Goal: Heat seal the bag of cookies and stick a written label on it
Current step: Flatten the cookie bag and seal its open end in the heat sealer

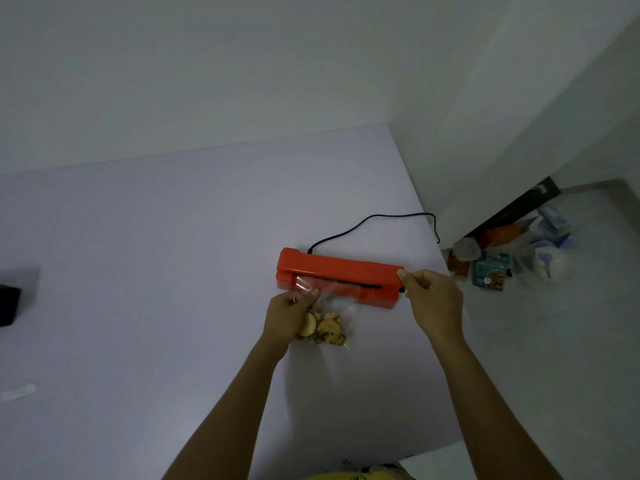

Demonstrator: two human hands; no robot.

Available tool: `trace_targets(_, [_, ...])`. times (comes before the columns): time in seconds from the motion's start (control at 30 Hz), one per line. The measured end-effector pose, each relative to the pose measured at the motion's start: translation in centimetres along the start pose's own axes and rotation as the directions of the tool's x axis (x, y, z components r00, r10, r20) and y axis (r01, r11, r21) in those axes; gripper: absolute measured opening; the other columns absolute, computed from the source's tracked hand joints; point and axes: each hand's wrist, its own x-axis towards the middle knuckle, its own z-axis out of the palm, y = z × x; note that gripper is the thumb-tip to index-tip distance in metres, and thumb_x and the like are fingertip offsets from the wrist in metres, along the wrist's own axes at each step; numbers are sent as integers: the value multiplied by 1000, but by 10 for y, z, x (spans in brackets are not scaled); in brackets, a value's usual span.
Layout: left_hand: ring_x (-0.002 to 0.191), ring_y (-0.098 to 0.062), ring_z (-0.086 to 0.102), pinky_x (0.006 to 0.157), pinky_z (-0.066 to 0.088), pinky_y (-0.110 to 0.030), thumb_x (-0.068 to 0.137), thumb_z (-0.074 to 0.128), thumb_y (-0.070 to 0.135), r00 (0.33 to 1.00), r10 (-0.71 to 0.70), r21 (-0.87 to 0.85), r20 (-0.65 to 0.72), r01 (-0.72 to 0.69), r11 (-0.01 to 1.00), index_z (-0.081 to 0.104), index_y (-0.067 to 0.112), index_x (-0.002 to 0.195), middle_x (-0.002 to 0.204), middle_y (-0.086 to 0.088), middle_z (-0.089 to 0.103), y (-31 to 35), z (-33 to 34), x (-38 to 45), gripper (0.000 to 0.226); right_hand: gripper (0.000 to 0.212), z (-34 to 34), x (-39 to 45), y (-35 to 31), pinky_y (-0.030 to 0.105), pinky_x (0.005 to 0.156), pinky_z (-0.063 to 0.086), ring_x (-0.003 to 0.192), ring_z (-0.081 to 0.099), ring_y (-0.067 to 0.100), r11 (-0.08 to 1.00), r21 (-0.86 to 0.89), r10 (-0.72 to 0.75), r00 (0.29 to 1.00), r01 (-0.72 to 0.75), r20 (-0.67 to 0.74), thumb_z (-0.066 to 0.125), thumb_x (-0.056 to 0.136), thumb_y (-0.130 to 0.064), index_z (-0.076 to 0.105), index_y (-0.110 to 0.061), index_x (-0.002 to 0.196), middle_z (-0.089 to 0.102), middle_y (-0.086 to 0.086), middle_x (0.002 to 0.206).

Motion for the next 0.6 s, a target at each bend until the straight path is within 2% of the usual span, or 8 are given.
trace_targets(0.1, [71, -18, 69, 63, 57, -27, 84, 69, 33, 1000, 2, -5, 9, -2, 1000, 73, 2, 78, 75, -8, 73, 1, 0, -2, 31, 33, -20, -17, -32, 22, 52, 39, 58, 57, 11, 998, 36, -49, 998, 50, -28, 60, 91, -36, 67, -14, 67, 63, -1, 62])
trace_targets(0.17, [69, -14, 69, 60, 55, -21, 85, 68, 33, 1000, 4, 2, 14, -5, 1000, 74, 3, 81, 76, -6, 73, 2, 0, -2, 31, 26, -34, -28, -62, 21, 54, 43, 61, 59, 6, 992, 49, -120, 993, 120, -9, 60, 91, -35, 68, -19, 71, 65, -6, 65])
trace_targets(0.23, [70, -14, 70, 63, 55, -22, 85, 68, 33, 1000, 8, 8, 23, -8, 1000, 75, 4, 81, 78, -6, 75, 2, -1, -3, 31, 18, -44, -39, -94, 10, 54, 41, 63, 60, -3, 973, 68, -223, 974, 220, 38, 60, 91, -32, 71, -25, 79, 64, -17, 67])
trace_targets(0.33, [69, -11, 69, 61, 52, -20, 85, 68, 34, 1000, 3, 18, 16, -4, 1000, 75, 6, 80, 77, -4, 75, 3, -1, -3, 29, 18, -47, -48, -136, -1, 60, 40, 67, 60, -6, 926, 89, -376, 914, 367, 154, 59, 92, -25, 75, -21, 86, 66, -18, 71])
trace_targets(0.4, [65, -6, 68, 57, 50, -16, 85, 67, 34, 1000, -5, 22, 13, 4, 1000, 75, 7, 79, 72, 1, 73, 4, 0, -4, 28, 19, -42, -50, -158, -3, 66, 41, 68, 60, -3, 889, 95, -458, 859, 448, 229, 57, 93, -20, 75, -18, 100, 73, -10, 86])
trace_targets(0.5, [54, 3, 64, 49, 46, -9, 86, 67, 30, 1000, -11, 4, 10, 11, 1000, 75, 7, 78, 62, 8, 69, 6, 2, -6, 26, 27, -31, -46, -182, 1, 80, 38, 87, 63, -1, 836, 65, -536, 784, 545, 314, 54, 94, -18, 68, -18, 117, 72, -5, 110])
trace_targets(0.57, [54, 4, 64, 48, 46, -9, 86, 67, 30, 1000, -10, 3, 17, 10, 1000, 75, 8, 77, 61, 9, 69, 6, 2, -5, 25, 30, -25, -42, -192, 4, 84, 38, 100, 63, 3, 822, 54, -542, 750, 567, 378, 53, 94, -17, 66, -18, 121, 70, -3, 115])
trace_targets(0.6, [55, 3, 65, 49, 47, -9, 86, 67, 30, 1000, -10, -2, 22, 11, 1000, 75, 8, 77, 62, 9, 70, 7, 1, -6, 25, 30, -23, -41, -195, 2, 81, 39, 97, 63, 2, 820, 66, -541, 735, 568, 409, 53, 94, -17, 66, -18, 121, 71, -2, 113])
